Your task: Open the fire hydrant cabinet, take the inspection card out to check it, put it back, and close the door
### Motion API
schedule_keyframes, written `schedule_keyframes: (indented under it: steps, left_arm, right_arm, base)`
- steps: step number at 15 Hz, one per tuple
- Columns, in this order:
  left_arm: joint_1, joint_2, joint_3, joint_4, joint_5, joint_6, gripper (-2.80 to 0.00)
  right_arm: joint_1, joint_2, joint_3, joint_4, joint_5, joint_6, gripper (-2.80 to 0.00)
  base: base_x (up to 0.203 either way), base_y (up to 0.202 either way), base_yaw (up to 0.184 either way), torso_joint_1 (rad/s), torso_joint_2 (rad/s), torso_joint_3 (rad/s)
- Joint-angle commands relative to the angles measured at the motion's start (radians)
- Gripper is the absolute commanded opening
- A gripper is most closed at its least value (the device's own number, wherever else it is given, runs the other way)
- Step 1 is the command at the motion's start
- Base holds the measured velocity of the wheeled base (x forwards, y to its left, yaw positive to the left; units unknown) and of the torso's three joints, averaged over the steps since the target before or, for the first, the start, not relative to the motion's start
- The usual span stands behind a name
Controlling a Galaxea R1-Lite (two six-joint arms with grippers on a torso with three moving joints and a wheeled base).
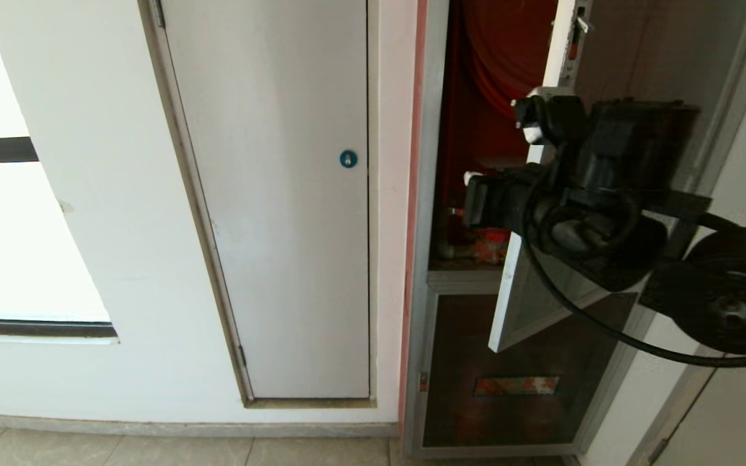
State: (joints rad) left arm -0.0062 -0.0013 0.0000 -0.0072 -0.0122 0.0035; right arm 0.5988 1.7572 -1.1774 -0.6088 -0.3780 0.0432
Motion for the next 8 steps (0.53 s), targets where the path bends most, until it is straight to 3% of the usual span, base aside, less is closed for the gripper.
schedule_keyframes:
  steps: [1,4,8]
  left_arm:
    - [0.0,0.001,0.0,0.0,0.0,0.0,-2.8]
    - [0.0,0.001,0.0,0.0,0.0,0.0,-2.8]
    - [0.0,0.001,0.0,0.0,0.0,0.0,-2.8]
  right_arm:
    - [0.043,0.112,-0.09,-0.028,-0.176,-0.003,-2.8]
    - [0.061,0.166,-0.174,-0.082,-0.334,-0.052,-2.8]
    - [0.055,0.256,-0.265,-0.307,-0.381,-0.157,-2.8]
  base:
    - [0.0,0.0,0.0,0.0,0.0,0.0]
    - [0.0,0.0,0.0,0.0,0.0,0.0]
    - [0.0,0.0,0.0,0.0,0.0,0.0]
